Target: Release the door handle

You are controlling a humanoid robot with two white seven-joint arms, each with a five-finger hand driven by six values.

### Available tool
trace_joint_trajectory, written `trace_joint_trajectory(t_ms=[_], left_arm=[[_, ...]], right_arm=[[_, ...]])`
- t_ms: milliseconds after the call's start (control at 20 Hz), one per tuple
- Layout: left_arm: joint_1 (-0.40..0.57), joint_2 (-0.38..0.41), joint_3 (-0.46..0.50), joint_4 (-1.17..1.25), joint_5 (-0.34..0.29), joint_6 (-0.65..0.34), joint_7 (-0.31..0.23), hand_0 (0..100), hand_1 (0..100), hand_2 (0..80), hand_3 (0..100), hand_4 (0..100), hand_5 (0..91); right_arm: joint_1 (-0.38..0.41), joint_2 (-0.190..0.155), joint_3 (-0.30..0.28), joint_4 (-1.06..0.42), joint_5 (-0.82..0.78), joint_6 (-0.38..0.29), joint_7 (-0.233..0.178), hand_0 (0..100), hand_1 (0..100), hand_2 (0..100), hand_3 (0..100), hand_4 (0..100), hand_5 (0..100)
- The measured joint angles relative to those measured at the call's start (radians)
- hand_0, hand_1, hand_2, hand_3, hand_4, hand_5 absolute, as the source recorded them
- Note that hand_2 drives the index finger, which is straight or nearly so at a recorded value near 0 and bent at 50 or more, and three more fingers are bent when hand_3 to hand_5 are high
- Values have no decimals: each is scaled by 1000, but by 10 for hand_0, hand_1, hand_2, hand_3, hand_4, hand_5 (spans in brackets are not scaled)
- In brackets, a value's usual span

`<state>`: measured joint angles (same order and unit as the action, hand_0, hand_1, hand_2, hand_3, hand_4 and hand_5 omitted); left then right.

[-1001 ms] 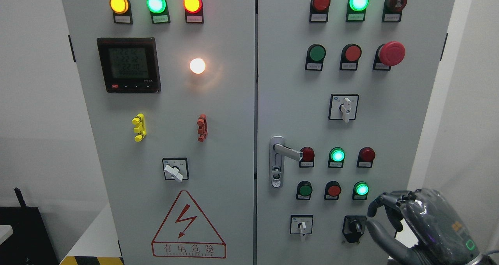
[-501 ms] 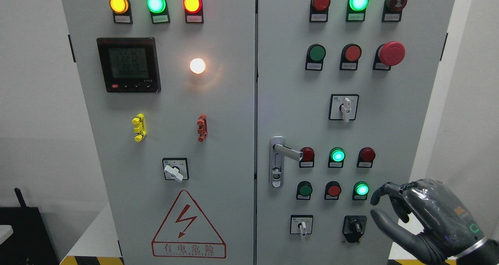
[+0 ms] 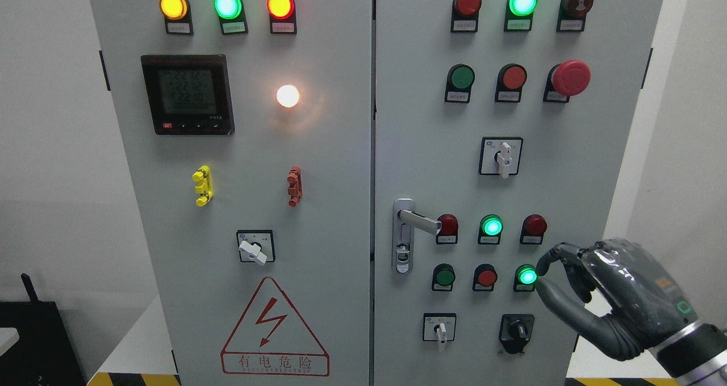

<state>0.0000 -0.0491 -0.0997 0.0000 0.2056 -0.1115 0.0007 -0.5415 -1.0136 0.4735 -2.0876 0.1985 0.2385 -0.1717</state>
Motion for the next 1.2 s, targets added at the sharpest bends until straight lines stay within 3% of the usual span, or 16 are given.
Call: trace_joint_trajectory(t_ms=[401, 701, 1202], left_arm=[[0, 0, 0, 0, 0, 0, 0, 120, 389, 0, 0, 0, 0], [0, 0, 0, 0, 0, 0, 0, 120, 389, 0, 0, 0, 0], [0, 0, 0, 0, 0, 0, 0, 120, 389, 0, 0, 0, 0]], right_arm=[[-133, 76, 85, 0, 6, 116, 15, 458, 0, 497, 1000, 1000, 1000], [-178, 133, 148, 0, 48, 151, 18, 451, 0, 496, 1000, 1000, 1000], [-234, 185, 221, 0, 93, 204, 20, 447, 4, 491, 1000, 1000, 1000]])
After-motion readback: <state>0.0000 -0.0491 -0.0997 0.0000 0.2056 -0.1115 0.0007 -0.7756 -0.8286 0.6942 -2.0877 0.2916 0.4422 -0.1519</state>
